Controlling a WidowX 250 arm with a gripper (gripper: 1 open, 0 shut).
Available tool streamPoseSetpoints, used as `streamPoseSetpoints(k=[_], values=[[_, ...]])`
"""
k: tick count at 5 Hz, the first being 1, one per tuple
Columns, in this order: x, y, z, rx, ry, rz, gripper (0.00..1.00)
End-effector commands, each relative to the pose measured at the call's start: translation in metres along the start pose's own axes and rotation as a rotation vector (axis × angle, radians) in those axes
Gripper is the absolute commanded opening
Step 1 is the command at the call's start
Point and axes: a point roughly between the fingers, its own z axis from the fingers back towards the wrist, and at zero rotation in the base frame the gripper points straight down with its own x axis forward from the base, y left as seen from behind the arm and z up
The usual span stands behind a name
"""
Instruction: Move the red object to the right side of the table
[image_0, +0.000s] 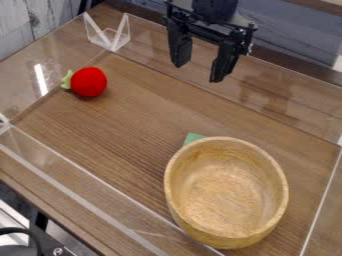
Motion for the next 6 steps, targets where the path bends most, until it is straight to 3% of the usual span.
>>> streamPoseSetpoints(k=[1,2,4,5,6], values=[[0.000,0.006,-0.004,-0.003,0.024,-0.001,1.00],[-0.014,0.024,-0.013,-0.004,0.031,-0.015,1.00],[-0.044,0.110,-0.009,0.024,-0.020,-0.087,1.00],[-0.050,0.156,-0.008,0.044,-0.041,-0.093,1.00],[-0.053,0.175,-0.024,0.034,-0.049,-0.129,1.00]])
